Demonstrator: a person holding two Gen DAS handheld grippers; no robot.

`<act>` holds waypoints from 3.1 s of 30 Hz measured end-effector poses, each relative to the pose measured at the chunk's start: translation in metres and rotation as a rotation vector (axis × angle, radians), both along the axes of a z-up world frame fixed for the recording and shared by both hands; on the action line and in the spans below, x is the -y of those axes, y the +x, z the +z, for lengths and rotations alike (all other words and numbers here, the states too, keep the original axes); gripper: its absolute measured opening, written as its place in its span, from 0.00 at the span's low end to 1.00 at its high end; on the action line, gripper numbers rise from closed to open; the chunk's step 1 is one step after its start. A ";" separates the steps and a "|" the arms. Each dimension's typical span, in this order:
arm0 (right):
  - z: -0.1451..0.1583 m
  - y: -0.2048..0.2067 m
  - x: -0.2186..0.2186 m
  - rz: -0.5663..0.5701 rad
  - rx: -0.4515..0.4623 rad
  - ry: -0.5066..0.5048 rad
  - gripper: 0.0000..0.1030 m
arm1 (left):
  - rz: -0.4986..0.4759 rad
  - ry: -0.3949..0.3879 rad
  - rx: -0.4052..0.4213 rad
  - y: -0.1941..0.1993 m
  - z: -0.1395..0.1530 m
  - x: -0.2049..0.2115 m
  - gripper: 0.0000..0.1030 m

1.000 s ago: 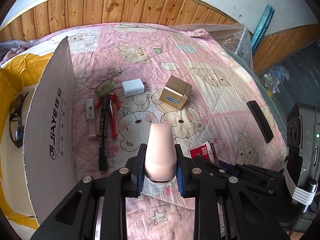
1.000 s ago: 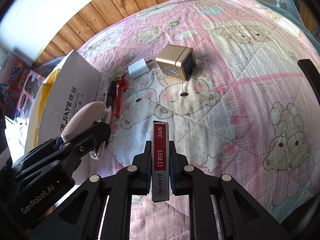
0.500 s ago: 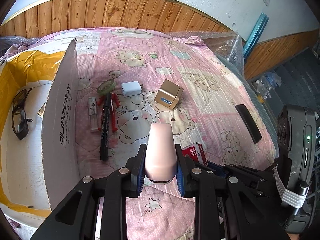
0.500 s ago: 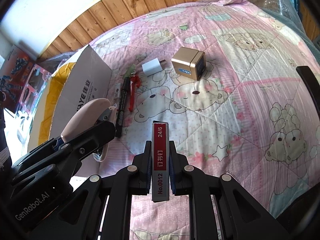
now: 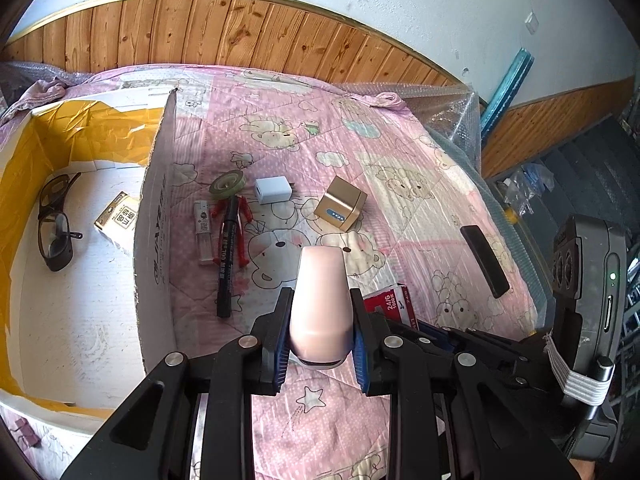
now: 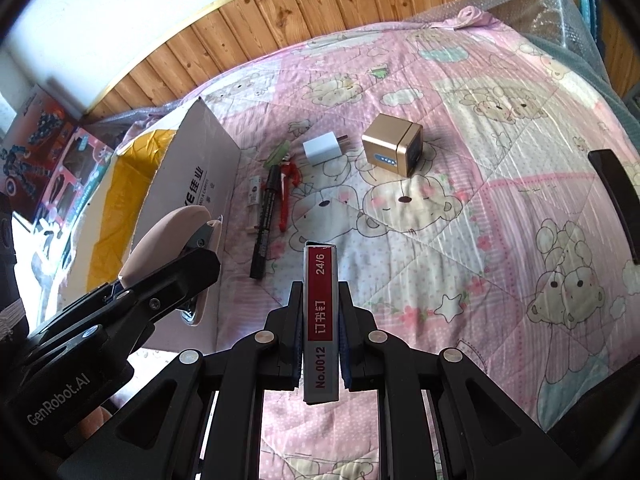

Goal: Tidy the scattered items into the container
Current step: 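Carry the pink stapler and red staple box over to the box with both tools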

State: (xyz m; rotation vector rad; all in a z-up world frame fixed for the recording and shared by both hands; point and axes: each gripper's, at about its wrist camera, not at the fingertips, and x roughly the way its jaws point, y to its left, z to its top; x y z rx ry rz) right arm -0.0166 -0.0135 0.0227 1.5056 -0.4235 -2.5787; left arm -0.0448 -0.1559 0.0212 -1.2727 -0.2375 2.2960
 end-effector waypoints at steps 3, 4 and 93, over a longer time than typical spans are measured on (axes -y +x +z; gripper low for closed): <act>0.005 0.001 0.003 0.004 -0.011 0.007 0.15 | 0.012 0.014 -0.001 0.000 0.003 0.007 0.26; 0.006 0.001 0.005 0.005 -0.014 0.009 0.15 | 0.016 0.018 -0.002 0.000 0.004 0.010 0.26; 0.069 -0.048 0.188 0.489 -0.123 0.084 0.15 | 0.359 -0.016 0.003 -0.009 0.015 0.205 0.26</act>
